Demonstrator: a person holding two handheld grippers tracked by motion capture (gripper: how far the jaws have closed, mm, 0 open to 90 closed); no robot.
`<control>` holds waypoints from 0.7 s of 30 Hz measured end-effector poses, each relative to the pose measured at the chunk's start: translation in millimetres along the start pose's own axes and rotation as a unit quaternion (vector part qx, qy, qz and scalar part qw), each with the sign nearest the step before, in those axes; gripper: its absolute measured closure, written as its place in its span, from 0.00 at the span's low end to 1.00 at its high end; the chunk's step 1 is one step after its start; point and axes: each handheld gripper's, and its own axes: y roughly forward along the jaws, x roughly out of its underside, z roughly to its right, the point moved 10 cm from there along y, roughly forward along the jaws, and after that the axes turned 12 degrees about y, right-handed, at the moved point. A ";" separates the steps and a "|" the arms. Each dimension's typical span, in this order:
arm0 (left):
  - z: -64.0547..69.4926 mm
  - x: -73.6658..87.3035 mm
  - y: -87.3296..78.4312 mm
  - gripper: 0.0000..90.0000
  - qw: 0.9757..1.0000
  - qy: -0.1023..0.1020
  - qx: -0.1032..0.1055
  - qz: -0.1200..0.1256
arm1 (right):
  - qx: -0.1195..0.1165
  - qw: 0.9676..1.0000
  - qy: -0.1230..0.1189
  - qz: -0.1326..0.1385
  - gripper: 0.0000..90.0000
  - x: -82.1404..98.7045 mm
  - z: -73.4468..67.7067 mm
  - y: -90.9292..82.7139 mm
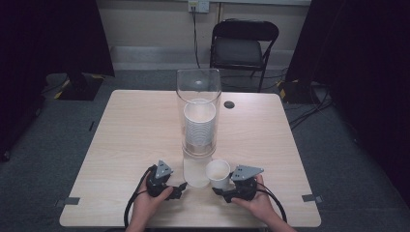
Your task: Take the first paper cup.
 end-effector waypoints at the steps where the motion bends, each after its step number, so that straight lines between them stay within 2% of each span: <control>1: 1.7 -2.4 -0.8 0.18 1.000 0.007 0.002 0.000 | -0.005 1.000 -0.001 0.001 0.37 0.2 -3.3 1.1; 4: 11.8 -14.0 -1.7 0.18 1.000 0.007 0.007 0.017 | -0.020 1.000 -0.018 0.002 0.36 -1.3 -16.2 5.3; 5: 12.8 -15.7 -2.4 0.18 1.000 0.015 0.007 0.017 | -0.020 1.000 -0.018 0.002 0.36 -1.3 -16.2 5.3; 7: 17.4 -21.1 -3.5 0.18 1.000 0.016 0.009 0.025 | -0.027 0.999 -0.021 -0.007 0.36 1.6 -21.1 8.4; 10: 21.8 -27.7 -5.7 0.18 0.999 0.017 0.009 0.040 | -0.021 0.998 -0.048 -0.017 0.36 4.9 -25.5 11.9; 12: 25.7 -30.9 -5.9 0.18 0.999 0.019 0.014 0.048 | -0.025 0.998 -0.049 -0.021 0.35 6.0 -27.8 12.0; 13: 27.7 -31.7 -5.3 0.18 0.998 0.022 0.018 0.049 | -0.028 0.998 -0.047 -0.032 0.34 8.6 -28.6 12.3; 14: 30.0 -32.5 -4.6 0.18 0.998 0.028 0.019 0.047 | -0.017 0.998 -0.055 -0.031 0.32 9.2 -26.5 11.7; 16: 34.2 -32.3 -2.8 0.18 0.998 0.047 0.018 0.038 | -0.015 0.998 -0.047 -0.033 0.26 10.0 -24.5 10.4; 17: 37.7 -33.0 -1.4 0.18 0.998 0.045 0.023 0.040 | -0.015 0.998 -0.047 -0.033 0.26 10.0 -24.5 10.4; 18: 38.7 -32.9 -0.6 0.18 0.998 0.052 0.025 0.038 | -0.011 0.999 -0.042 -0.032 0.26 10.2 -22.9 9.5; 20: 39.2 -30.3 0.6 0.18 0.998 0.058 0.024 0.028 | 0.006 0.999 -0.044 -0.026 0.32 9.9 -17.5 6.1; 21: 37.1 -27.1 0.5 0.18 0.997 0.069 0.022 0.018 | 0.006 0.999 -0.046 -0.025 0.33 9.8 -16.6 4.3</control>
